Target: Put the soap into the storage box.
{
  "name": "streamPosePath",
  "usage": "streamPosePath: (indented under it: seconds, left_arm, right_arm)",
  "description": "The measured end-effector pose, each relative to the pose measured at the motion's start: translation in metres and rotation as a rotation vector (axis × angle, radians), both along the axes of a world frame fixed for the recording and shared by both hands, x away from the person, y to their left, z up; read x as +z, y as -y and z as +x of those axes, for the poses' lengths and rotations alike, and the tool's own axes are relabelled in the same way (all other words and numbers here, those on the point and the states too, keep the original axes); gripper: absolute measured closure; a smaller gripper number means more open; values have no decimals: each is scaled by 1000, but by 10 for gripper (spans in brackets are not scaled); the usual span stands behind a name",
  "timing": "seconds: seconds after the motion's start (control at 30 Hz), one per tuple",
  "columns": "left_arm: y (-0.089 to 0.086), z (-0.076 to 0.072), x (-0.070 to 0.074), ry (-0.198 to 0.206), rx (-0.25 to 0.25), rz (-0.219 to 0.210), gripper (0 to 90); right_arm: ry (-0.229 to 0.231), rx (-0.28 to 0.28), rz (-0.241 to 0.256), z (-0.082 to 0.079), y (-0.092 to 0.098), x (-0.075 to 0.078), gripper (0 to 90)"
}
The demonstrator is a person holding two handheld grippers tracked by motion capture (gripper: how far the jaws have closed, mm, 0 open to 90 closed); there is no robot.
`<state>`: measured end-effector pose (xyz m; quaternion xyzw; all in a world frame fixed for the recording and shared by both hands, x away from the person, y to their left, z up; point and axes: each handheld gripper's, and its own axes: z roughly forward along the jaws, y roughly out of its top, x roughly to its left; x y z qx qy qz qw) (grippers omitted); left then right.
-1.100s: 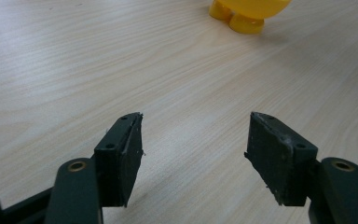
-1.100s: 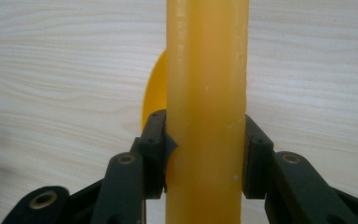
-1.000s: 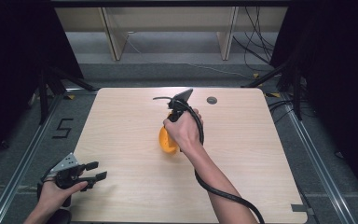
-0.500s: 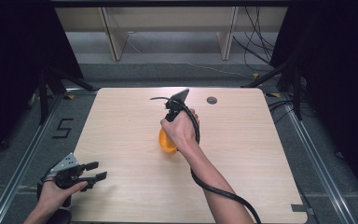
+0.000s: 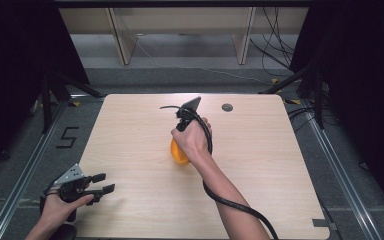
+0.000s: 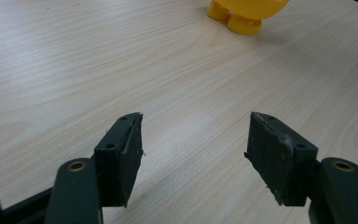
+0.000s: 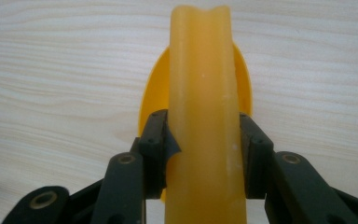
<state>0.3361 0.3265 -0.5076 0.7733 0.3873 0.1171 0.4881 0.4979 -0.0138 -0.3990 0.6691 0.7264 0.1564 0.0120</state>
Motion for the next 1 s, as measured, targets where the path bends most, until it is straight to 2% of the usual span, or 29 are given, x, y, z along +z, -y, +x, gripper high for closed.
streamPosePath:
  seconds: [0.17,0.3,0.33,0.37,0.4,0.5,0.53,0.57,0.6,0.63,0.67,0.7,0.73,0.77,0.97,1.0]
  left_arm:
    - [1,0,0,-3,3,-8,352]
    - [0,0,0,-3,0,-2,352]
    - [0,0,0,-2,0,-2,352]
    - [0,0,0,-2,-1,-1,352]
    - [1,0,0,-2,3,-10,352]
    - [1,-1,0,-9,6,-13,352]
    - [2,-1,0,-14,8,-17,352]
    - [1,-1,0,-14,7,-14,352]
    - [1,-1,0,-14,6,-14,352]
    - [1,-1,0,-14,7,-14,352]
    - [1,-1,0,-14,7,-14,352]
    - [1,-1,0,-14,7,-14,352]
    - [1,0,0,-2,0,-8,352]
    - [1,-1,-1,-14,6,-14,352]
    - [1,0,0,-3,-4,0,352]
    - [1,0,0,-3,-4,0,352]
  right_arm:
    - [12,-11,1,0,-2,2,618]
    - [25,6,-18,1,-2,4,619]
    - [26,31,-15,1,-1,4,619]
    - [2,0,0,-1,-3,5,619]
    - [15,21,-9,-1,-2,4,619]
    - [12,6,-13,-1,-4,4,619]
    - [11,13,-17,-1,-4,4,619]
    - [22,57,-31,0,-2,3,619]
    - [7,13,-23,-1,-5,4,619]
    - [5,10,-28,0,-6,4,620]
    - [5,10,-28,0,-6,4,620]
    - [6,44,-43,0,-5,4,620]
    - [9,21,-45,1,-7,4,620]
    - [9,21,-44,1,-7,4,620]
    - [16,43,-37,-1,-4,4,620]
    - [7,0,-30,0,-6,4,620]
